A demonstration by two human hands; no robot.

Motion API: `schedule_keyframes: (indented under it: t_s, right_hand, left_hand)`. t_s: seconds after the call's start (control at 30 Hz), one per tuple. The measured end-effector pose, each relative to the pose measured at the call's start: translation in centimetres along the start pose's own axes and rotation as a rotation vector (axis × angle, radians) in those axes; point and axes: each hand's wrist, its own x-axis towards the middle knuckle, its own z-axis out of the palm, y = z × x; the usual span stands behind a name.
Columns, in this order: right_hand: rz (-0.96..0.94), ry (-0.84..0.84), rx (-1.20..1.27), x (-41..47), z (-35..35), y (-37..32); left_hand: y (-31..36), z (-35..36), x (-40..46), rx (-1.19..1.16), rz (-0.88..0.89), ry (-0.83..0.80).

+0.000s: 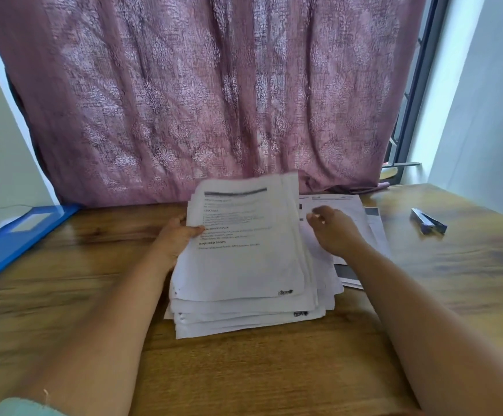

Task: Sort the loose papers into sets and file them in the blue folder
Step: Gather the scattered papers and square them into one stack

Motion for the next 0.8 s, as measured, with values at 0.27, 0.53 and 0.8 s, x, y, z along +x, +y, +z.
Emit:
schedule_keyframes:
  t_s: [0.27, 0.53, 0.8]
  right_hand:
    - [-0.076, -0.474, 0.288, -1.8, 2.1, -1.7]
    - [0.323, -0.27, -0.441, 0.7, 2.0, 2.1]
    - [0.05, -0.238, 0.234, 0.3, 1.3, 0.1]
  left_hand:
    - [0.0, 2.8, -1.3, 0.394, 0.054, 0.123]
    - [0.7, 0.8, -1.6, 0.269, -0.15, 0.065]
    - [0.1, 1.4, -1.5, 0.238, -0.1, 0.111]
